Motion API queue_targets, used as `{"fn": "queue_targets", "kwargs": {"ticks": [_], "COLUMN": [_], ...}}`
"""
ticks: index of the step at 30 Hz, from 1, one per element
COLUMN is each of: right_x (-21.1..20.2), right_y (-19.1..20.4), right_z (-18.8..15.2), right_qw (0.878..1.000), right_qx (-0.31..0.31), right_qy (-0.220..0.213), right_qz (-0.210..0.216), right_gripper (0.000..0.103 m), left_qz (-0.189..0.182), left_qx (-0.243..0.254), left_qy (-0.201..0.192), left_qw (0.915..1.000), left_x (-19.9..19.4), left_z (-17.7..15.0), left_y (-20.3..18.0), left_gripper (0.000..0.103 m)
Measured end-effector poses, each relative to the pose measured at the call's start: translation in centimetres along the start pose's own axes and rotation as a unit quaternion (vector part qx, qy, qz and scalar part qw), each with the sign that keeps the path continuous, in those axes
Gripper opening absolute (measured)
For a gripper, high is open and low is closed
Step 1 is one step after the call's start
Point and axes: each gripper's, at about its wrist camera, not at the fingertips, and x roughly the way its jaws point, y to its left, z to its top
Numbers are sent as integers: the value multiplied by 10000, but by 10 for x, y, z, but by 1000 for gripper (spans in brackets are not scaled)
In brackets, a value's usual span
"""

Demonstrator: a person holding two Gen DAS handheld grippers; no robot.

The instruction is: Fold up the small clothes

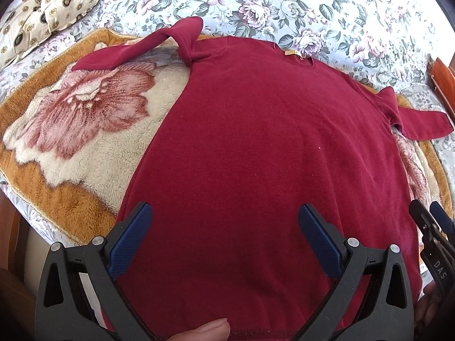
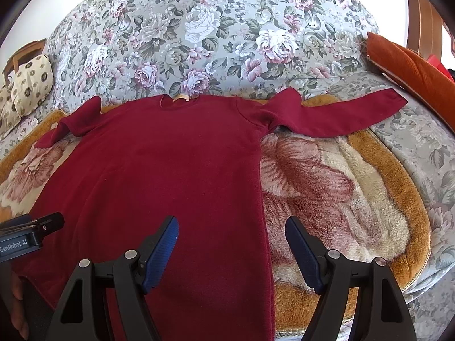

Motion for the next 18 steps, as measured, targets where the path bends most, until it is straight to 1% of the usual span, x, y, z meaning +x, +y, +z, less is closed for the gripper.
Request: {"fn": "queue_targets", "kwargs": {"ticks": [10,13,18], "right_x": [2,2,3], "right_y": [5,5,3], "right_z": [-1,-1,0], "right_qw": [9997,9995,9997], "right_qx": [-94,-125,-92], "right_qy": [70,79,97], "right_qz": [-237,-265,-222], "right_gripper": [75,75,75], "left_qz": [-7,-25,-26], "left_qx": [-1,-47,-34], "left_qy": [114,155,80], "left_qw": [9999,9999,10000], "left_x": [7,8,4], "left_z": [-5,-5,-4], "left_y": [-1,0,-1], "left_gripper": [103,103,103]}}
